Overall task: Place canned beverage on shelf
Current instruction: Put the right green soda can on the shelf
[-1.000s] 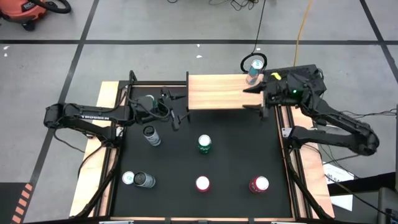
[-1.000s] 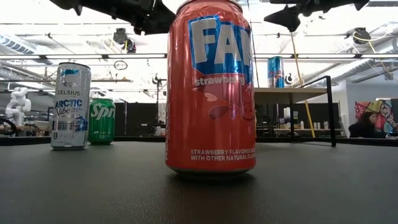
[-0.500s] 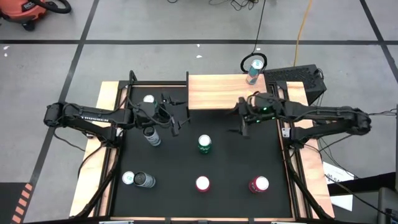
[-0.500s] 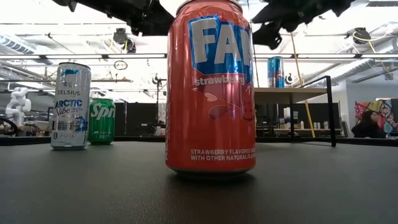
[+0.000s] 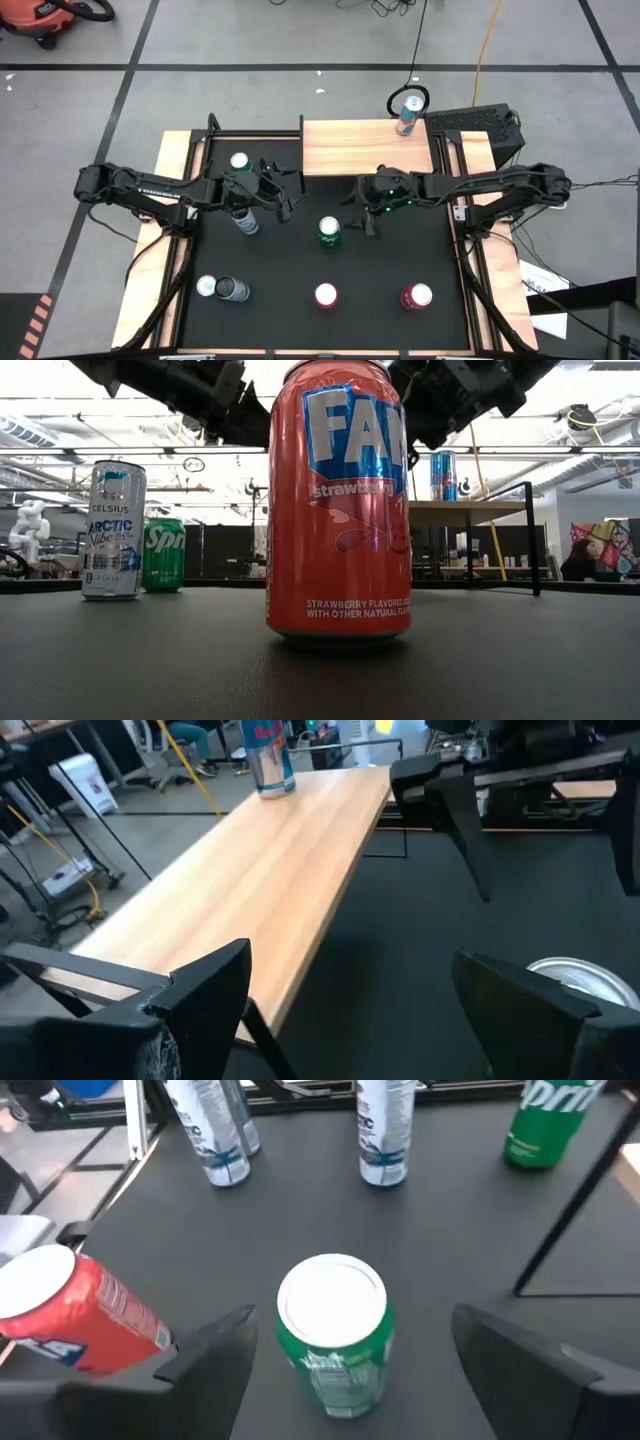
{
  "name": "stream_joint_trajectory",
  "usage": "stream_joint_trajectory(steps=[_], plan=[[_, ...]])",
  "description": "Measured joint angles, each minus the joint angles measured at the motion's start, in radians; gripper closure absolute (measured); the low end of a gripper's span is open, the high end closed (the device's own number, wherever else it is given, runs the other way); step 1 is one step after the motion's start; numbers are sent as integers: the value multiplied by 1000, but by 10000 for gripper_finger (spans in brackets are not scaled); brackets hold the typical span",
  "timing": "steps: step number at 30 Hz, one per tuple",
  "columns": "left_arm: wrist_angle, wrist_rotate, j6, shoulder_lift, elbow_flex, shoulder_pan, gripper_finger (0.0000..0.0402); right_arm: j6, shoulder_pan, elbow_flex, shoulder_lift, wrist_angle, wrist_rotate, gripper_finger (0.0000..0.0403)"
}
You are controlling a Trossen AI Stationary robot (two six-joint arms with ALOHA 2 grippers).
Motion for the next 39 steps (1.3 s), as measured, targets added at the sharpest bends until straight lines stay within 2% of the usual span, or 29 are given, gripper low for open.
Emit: stream_joint_trajectory(steps=[6,16,26,39], plan=[[-3,-10,-4,11,-3,-16,57,21,46,0,80,93,9,83],[-5,-29,-4,17,-3,-42,57,29,99,0,177,148,186,82],[-1,-40,-4,17,-3,-47,57,45,116,0,188,173,190,82],[-8,-40,-6,17,-3,-48,57,81,121,1,283,273,189,84]])
